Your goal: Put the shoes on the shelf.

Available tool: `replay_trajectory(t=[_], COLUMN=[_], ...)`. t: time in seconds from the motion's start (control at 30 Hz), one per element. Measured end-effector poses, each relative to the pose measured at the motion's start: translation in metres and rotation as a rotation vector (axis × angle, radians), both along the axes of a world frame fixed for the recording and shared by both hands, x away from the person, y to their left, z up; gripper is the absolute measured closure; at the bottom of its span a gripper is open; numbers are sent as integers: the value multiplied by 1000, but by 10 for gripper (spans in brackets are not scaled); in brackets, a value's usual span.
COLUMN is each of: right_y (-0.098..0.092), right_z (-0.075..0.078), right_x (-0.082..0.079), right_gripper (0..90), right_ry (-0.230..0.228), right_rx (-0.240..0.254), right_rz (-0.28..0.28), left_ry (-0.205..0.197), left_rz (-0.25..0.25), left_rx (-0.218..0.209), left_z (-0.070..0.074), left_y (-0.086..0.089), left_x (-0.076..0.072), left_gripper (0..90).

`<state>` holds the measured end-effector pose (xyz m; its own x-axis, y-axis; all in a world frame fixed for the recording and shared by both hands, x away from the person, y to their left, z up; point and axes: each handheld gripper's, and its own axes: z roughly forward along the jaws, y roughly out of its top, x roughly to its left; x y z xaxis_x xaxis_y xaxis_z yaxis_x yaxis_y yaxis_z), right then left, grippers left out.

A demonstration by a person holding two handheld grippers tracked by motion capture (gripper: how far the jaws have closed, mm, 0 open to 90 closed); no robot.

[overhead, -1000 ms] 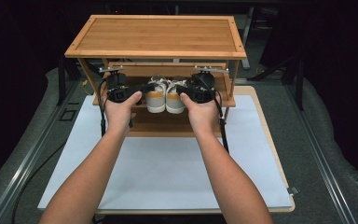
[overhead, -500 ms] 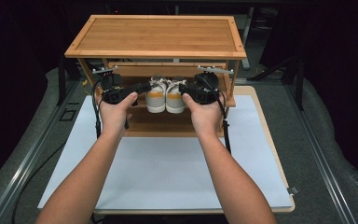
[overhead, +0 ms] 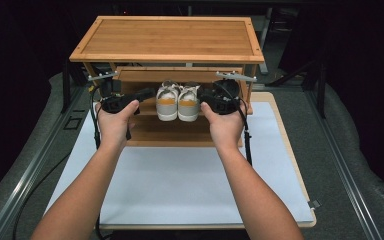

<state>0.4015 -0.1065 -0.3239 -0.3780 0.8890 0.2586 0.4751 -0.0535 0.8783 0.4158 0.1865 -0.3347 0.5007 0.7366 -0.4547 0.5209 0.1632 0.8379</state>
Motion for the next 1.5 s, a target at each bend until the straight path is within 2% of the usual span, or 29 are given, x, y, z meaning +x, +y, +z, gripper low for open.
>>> replay_trajectory(t=[0.13, 0.2, 0.23, 0.37, 0.47, 0.53, 0.57, 0.6, 0.73, 0.93, 1.07, 1.17, 1.23, 1.5], right_y=[-4, -8, -8, -13, -13, -10, -10, -7, -4, 2, 4, 3, 3, 4], right_z=[-4, -9, -9, -17, -21, -27, -27, -30, -31, -31, -31, -32, -33, -34], right_x=[-1, -1, -1, -2, -3, -3, -3, -3, -3, -6, -6, -6, -6, -3], right_gripper=[761, 826, 826, 899, 900, 900, 900, 900, 900, 900, 900, 900, 900, 900], right_ry=[1, 8, 8, 18, 27, 46, 46, 45, 56, 58, 49, 50, 52, 44], right_rx=[10, 7, 7, -14, -29, -27, -27, -49, -53, -45, -49, -33, -24, -17], right_rz=[1, 3, 3, 0, 4, 19, 19, 18, 26, 44, 24, 25, 17, 17], left_ry=[-8, -1, -1, 31, 40, 41, 39, 38, 46, 46, 47, 49, 47, 46], left_rz=[-13, -32, -32, -49, -57, -59, -56, -52, -51, -54, -54, -48, -43, -25], left_rx=[21, 43, 43, 56, 72, 69, 72, 67, 66, 61, 54, 51, 65, 59], left_z=[0, -3, -3, -13, -19, -23, -24, -26, -28, -32, -32, -32, -31, -31], left_y=[3, 4, 4, 2, -1, -3, -3, -3, -3, -3, -4, -6, -8, -9], left_x=[-1, -1, -1, 2, 3, 3, 3, 3, 2, 0, -1, -1, -1, 4], left_gripper=[785, 842, 859, 895, 897, 898, 898, 898, 898, 898, 898, 899, 899, 900])
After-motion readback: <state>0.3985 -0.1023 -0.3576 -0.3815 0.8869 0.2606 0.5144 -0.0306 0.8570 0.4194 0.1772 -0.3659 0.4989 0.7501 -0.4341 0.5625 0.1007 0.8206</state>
